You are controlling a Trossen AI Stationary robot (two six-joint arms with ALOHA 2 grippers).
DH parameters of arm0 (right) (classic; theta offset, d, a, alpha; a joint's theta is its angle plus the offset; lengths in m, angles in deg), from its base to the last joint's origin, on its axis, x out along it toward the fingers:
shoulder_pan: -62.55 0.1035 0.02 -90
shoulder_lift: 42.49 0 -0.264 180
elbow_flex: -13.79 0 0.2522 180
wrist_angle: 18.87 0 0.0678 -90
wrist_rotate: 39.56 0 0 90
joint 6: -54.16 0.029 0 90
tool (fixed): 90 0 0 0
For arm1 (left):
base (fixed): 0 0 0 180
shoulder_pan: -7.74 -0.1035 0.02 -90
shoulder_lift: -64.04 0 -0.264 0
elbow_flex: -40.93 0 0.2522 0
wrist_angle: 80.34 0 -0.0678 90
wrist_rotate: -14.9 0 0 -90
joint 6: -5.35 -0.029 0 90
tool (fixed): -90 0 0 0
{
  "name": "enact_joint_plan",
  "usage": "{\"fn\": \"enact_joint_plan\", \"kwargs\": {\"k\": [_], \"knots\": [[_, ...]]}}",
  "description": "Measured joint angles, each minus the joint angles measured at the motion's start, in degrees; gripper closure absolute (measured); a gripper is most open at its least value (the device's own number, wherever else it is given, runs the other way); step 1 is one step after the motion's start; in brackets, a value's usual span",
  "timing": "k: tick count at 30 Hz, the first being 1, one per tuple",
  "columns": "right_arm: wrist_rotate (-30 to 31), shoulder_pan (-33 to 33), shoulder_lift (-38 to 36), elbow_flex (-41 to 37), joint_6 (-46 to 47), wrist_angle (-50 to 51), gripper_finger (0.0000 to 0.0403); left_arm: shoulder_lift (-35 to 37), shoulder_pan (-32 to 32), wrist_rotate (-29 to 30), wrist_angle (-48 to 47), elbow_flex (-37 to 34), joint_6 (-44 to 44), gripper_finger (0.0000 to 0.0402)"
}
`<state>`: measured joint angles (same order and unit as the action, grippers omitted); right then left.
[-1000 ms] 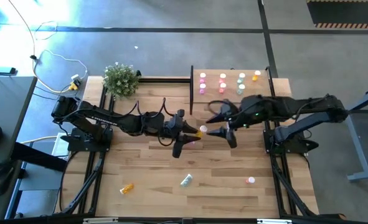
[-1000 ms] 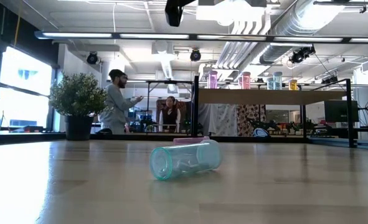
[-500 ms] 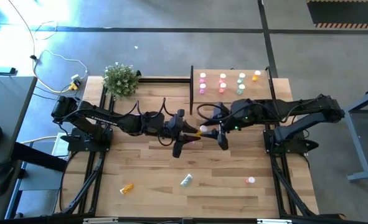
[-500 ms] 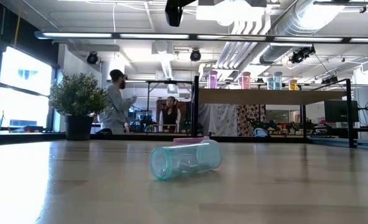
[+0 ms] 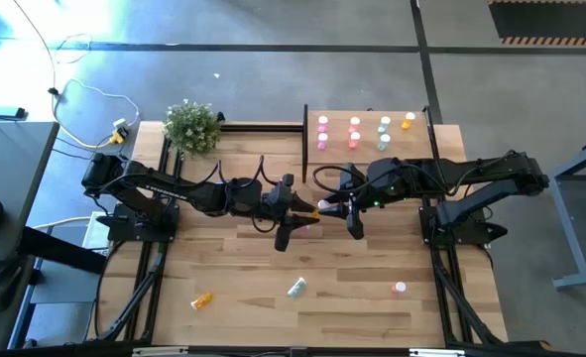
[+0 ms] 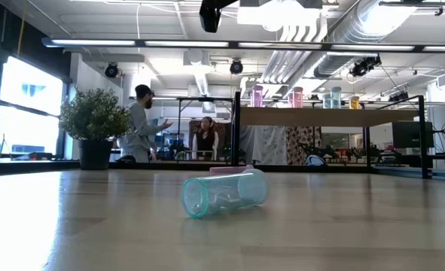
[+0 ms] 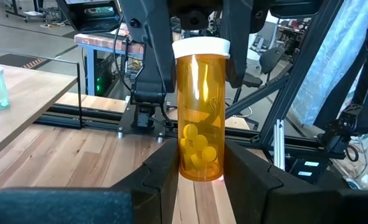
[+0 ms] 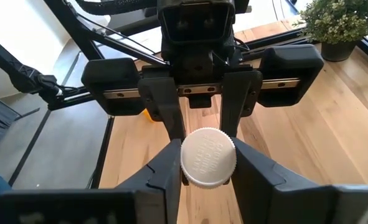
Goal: Pick and place medicine bottles onto shelf by color
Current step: Put the top orange pill bottle on the shelf aligned with the other orange pill bottle
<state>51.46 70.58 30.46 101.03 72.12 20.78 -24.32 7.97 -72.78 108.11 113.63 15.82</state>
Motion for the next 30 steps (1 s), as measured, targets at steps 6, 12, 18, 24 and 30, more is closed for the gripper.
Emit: {"fn": "enact_joint_plan", "kwargs": {"k": [6,12,18,24,30], "knots": [[0.02,0.00,0.00,0.00,0.20,0.35,0.0297,0.00,0.00,-0.01,-0.09,0.00,-0.07,0.0288],[0.02,0.00,-0.04,0.00,0.25,1.00,0.0299,0.02,0.00,-0.22,-0.19,0.00,2.68,0.0237],[1.65,-0.13,-0.95,-0.04,1.55,3.05,0.0299,0.47,-0.19,-0.22,-0.73,-0.01,2.83,0.0177],[9.24,-0.15,-3.65,-0.04,2.56,5.74,0.0299,2.65,-2.56,-0.35,-5.52,-0.05,2.43,0.0161],[21.84,-0.26,-7.72,-0.04,5.20,13.34,0.0299,5.21,-5.24,-0.20,-11.89,0.04,1.44,0.0161]]}}
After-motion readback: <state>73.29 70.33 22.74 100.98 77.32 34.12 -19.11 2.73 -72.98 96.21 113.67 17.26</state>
